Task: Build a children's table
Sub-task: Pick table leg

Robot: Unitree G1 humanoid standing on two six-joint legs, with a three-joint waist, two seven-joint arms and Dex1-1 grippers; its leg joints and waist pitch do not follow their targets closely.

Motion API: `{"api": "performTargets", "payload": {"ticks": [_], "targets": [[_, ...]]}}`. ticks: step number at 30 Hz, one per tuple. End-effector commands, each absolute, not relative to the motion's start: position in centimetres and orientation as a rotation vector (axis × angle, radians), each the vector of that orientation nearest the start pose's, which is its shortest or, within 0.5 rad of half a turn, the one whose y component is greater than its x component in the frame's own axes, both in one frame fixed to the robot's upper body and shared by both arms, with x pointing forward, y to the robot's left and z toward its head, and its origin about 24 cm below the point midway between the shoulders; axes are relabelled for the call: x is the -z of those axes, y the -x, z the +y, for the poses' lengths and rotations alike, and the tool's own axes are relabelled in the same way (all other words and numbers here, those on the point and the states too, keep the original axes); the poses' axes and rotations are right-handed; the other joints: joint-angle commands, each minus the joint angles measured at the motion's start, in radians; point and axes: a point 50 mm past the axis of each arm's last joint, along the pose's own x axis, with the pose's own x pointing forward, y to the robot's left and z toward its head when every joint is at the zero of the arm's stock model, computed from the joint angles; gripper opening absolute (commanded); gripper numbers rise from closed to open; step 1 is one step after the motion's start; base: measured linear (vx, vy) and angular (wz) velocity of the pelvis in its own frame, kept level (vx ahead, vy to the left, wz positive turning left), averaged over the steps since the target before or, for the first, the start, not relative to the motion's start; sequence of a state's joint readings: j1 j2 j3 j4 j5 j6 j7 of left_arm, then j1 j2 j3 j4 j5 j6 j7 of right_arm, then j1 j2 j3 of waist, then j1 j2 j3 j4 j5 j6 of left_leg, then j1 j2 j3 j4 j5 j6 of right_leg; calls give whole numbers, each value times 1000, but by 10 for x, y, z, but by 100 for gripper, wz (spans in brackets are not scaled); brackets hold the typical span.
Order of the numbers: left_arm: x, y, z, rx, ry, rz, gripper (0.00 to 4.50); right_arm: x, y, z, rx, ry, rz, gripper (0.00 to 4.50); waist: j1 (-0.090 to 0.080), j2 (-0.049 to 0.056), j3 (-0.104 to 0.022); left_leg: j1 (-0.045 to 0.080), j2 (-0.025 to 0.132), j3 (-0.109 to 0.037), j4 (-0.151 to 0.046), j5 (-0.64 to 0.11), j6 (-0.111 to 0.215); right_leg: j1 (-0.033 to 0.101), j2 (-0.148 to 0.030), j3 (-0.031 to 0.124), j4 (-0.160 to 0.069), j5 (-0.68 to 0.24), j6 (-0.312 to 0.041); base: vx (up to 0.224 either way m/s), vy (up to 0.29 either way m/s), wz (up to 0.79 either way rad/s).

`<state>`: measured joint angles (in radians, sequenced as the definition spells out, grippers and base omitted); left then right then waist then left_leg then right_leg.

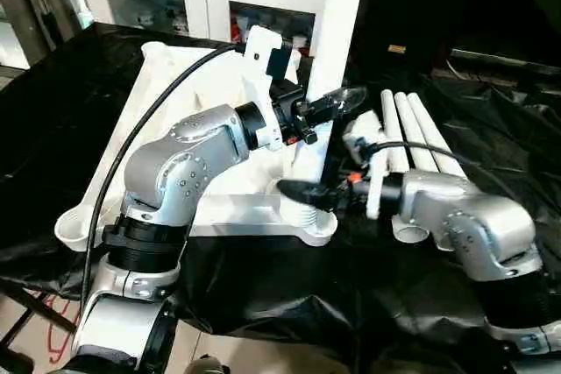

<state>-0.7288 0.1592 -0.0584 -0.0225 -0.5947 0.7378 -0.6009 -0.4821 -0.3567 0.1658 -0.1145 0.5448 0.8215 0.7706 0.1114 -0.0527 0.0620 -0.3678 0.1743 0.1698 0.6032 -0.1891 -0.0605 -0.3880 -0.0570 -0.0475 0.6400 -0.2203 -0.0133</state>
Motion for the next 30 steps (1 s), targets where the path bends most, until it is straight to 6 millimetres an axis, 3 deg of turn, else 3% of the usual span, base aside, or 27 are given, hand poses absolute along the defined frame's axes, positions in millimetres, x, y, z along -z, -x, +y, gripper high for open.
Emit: {"api": "performTargets", "payload": {"ticks": [1, 22, 24, 30], "targets": [[-207, -311, 55, 1162, 216, -18, 185, -124, -286, -100, -1143, -115, 348, 313, 0, 9, -70, 9, 50, -16, -64, -66, -15, 58, -81, 51, -69, 0, -200, 0, 0, 0], [-204, -308, 54, 1193, 218, 0, 185, -124, -291, -101, -1108, -128, 336, 313, 1, 8, -71, 9, 49, -15, -64, -63, -17, 60, -81, 51, -68, 12, -203, 0, 0, 0], [-204, -307, 55, 1193, 219, 3, 185, -123, -291, -101, -1107, -130, 335, 280, 1, 9, -70, 10, 50, -15, -64, -67, -17, 59, -81, 51, -68, 11, -205, 0, 0, 0], [-204, -307, 56, 1193, 221, 6, 185, -123, -290, -101, -1107, -135, 334, 237, 1, 9, -70, 9, 49, -15, -64, -68, -19, 59, -81, 51, -68, 10, -203, 0, 0, 0]]}}
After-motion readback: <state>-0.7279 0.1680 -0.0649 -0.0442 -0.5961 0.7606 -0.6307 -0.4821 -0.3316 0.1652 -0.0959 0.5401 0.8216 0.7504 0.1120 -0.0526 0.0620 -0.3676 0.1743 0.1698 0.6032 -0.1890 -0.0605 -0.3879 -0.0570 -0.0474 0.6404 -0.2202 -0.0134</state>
